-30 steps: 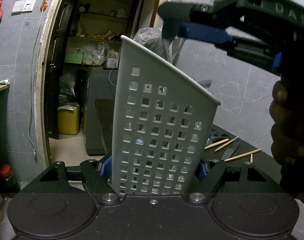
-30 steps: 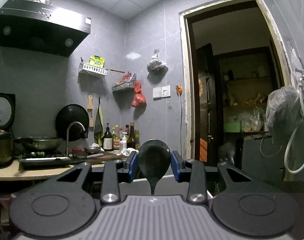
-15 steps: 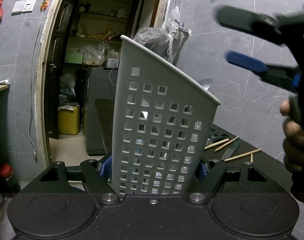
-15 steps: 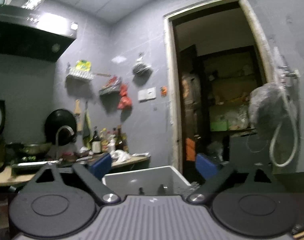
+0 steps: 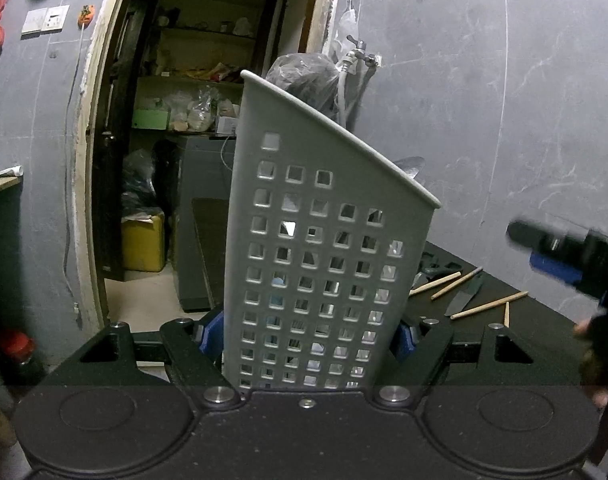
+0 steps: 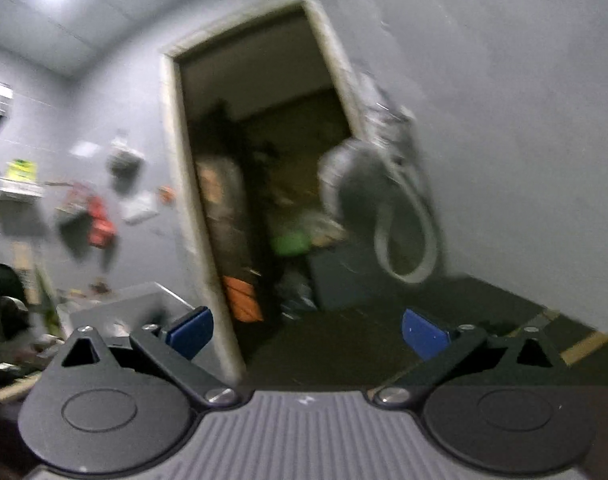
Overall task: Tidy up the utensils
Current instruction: 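Move the open right tool down to the green-handled knife on the table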
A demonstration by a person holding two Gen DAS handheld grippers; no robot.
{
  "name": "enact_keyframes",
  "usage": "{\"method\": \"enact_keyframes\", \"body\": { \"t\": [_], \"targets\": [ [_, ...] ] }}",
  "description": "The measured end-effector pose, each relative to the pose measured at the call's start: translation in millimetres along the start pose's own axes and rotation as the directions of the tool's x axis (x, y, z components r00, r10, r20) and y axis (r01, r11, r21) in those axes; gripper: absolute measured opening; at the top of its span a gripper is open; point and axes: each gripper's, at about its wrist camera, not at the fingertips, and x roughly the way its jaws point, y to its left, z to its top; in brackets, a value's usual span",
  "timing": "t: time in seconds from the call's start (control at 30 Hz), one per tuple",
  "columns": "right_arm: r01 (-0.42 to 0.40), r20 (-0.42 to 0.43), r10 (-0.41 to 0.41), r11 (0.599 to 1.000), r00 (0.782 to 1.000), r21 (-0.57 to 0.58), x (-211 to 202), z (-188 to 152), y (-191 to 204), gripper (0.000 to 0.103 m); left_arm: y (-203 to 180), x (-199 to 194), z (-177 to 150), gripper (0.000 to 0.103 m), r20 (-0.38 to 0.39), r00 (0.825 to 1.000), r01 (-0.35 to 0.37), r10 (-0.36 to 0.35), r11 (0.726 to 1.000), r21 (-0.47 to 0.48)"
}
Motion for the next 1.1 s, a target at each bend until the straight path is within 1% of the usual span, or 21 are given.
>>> {"method": "enact_keyframes", "body": {
  "t": [0.1,0.37,0.6,0.73,0.8,0.93,1.0,1.1],
  "targets": [
    [0.036,-0.032,-0.036,0.999,0.999,0.002,3.6,-13.6,-8.8,0.103,-3.1,0.9,1.1,0.078,-0.005,1.0,-0.013,0.013,1.0,0.007],
    [0.031,-0.063,-0.028,0.998,0.998,0.05,10.9,-31.1,-22.4,0.103,-12.3,2.8,3.5,0.078,-0.016,0.999,-0.03,0.03,0.999,0.023],
    [0.0,-0.044,0.005,0.992,0.999,0.124,4.0,-35.5,-29.8,0.103,-17.4,5.4,5.4,0.078,-0.026,0.999,-0.035,0.036,0.999,0.037],
    [0.001,-0.041,0.004,0.993,0.999,0.121,1.1,-35.1,-30.5,0.103,-20.1,7.5,6.3,0.078,-0.03,0.999,-0.035,0.036,0.999,0.042],
    [0.027,-0.059,-0.021,0.996,0.998,0.088,1.7,-32.3,-28.4,0.103,-20.1,8.6,6.7,0.078,-0.029,0.999,-0.032,0.034,0.999,0.042],
    [0.142,-0.067,-0.141,0.99,0.988,0.002,4.5,-21.8,-26.0,0.103,-16.9,8.9,5.6,0.078,-0.027,0.999,-0.022,0.023,0.999,0.041],
    [0.195,-0.077,-0.193,0.981,0.978,0.012,6.7,-16.7,-32.0,0.103,-14.4,9.4,5.2,0.078,-0.027,1.0,-0.014,0.015,0.999,0.038],
    [0.264,-0.11,-0.256,0.962,0.96,0.067,10.4,-15.1,-46.9,0.103,-12.4,9.5,4.4,0.078,-0.026,1.0,-0.004,0.005,0.999,0.038]
  ]
}}
